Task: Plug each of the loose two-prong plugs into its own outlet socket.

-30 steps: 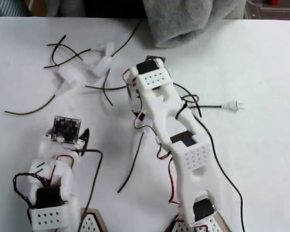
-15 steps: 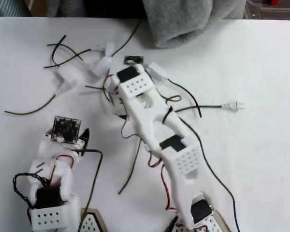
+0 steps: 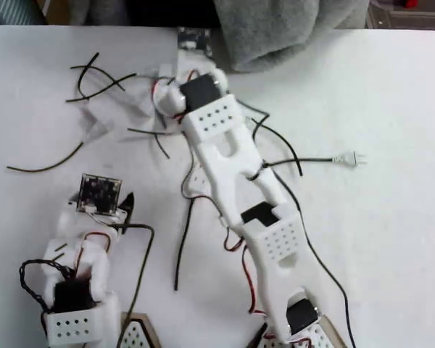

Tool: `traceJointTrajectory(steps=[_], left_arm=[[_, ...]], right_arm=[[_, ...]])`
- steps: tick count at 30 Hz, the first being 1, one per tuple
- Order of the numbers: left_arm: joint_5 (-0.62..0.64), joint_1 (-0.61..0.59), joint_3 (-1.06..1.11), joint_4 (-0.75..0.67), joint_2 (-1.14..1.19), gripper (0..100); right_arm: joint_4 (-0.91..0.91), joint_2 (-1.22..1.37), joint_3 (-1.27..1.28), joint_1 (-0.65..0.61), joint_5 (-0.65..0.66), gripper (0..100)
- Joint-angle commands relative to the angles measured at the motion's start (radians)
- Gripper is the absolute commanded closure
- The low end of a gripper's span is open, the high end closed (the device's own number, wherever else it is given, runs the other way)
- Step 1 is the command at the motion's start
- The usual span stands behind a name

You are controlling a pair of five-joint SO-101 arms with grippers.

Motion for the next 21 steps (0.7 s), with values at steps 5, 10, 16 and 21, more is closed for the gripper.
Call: traceJointTrajectory(steps=[5,10,16,21], left_arm=[[-0.025,0.002,0.005,-0.018,-0.008,73],[-0.026,0.004,0.005,-0.020,-0.008,73],[-0.029,0.036,0.008,-0.015,-0.008,73],[-0.029,0.041,0.005,0.000,-0.007,73]], right_arm=[[0.015,-0.139,0.003,0.386,0.276,72.5],[0.015,-0.185,0.213,0.696,0.381,72.5],[-0.002,-0.185,0.373,0.848,0.697,72.6],[-0.007,-0.162,0.465,0.846,1.292,72.6]])
